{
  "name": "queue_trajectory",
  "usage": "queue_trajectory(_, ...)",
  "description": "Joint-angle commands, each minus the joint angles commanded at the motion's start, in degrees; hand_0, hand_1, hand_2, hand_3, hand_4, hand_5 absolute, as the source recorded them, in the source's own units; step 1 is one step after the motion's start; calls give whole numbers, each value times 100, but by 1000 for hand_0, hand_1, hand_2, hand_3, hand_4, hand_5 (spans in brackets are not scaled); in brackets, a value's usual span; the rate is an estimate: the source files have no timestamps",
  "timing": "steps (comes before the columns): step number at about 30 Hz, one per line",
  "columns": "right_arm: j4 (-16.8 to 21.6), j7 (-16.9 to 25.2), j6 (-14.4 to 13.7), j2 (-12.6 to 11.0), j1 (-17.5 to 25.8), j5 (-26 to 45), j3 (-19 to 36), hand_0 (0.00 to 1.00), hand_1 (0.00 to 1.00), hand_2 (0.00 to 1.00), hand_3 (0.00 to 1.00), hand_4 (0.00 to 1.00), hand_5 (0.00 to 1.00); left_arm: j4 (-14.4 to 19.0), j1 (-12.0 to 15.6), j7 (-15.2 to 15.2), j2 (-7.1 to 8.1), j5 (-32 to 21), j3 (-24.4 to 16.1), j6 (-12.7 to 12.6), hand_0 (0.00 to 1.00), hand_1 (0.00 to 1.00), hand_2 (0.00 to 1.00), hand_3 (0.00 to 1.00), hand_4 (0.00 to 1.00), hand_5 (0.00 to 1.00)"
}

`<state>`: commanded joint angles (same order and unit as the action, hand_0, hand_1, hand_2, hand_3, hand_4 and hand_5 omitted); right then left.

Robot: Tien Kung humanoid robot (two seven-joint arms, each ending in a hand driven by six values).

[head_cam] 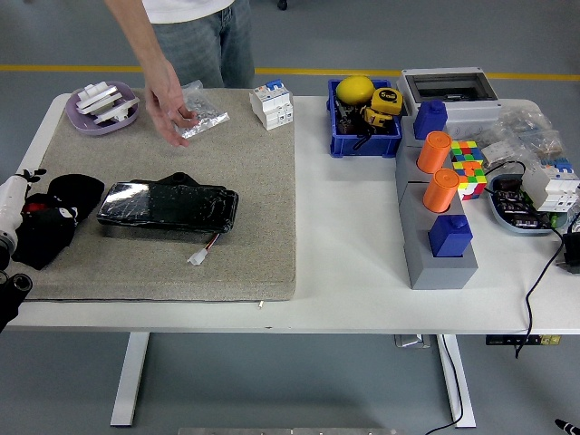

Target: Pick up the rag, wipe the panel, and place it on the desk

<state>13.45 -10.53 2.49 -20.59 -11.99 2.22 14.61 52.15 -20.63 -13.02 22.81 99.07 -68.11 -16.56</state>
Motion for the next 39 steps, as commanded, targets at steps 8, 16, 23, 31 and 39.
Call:
queue_trajectory(8,-6,64,-9,3,-27,125,-91,707,623,684,635,998,559,-129,-95,13,-12,-101,160,-66,705,749,841,826,980,305)
queue_trajectory(16,-19,113,-21,-11,-45,224,-142,707,623,684,636,998,559,-205,-119,-7,-21,-151,231,-135,555,575,793,766,864,181)
queue_trajectory(23,-35,160,-19,-17,-54,340,-211,704,623,683,636,998,559,-258,-123,-14,-28,-128,259,-274,470,425,751,664,697,71)
queue_trajectory(31,-44,300,-3,-23,-65,650,-467,704,623,684,637,998,560,-330,-112,-59,-26,-31,294,-392,396,379,691,590,435,2)
queue_trajectory(39,-48,300,-11,-36,-71,640,-440,705,623,684,638,998,560,-393,-114,-93,-30,121,358,-568,329,195,606,555,174,2)
